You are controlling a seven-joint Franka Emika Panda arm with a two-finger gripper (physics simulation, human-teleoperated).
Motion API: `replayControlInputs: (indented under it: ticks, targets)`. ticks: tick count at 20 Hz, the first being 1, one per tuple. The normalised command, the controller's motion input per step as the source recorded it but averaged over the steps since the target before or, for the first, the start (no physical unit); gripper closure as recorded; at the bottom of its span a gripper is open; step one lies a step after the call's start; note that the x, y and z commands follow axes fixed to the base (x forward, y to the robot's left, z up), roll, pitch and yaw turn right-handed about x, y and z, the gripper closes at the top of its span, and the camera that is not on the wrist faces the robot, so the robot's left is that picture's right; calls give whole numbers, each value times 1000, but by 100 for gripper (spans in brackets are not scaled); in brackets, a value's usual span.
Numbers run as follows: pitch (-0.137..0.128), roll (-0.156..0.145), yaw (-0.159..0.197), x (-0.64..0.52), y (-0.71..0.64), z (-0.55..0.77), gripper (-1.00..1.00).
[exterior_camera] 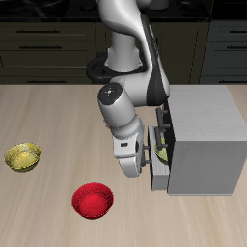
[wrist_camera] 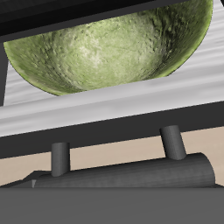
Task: Place the green bowl in the bottom drawer of the white cabinet and close the drawer
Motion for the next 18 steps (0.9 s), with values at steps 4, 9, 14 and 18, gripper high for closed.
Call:
replayControlInputs:
  ticks: [4, 9, 14, 18]
  targets:
    - [-85, 131, 14, 261, 473, -2, -100]
    - [-84, 74, 29, 268, 414, 120, -100]
    - [-63, 27, 2, 296, 312, 270, -100]
    - [-49, 67, 5, 165, 407, 214, -100]
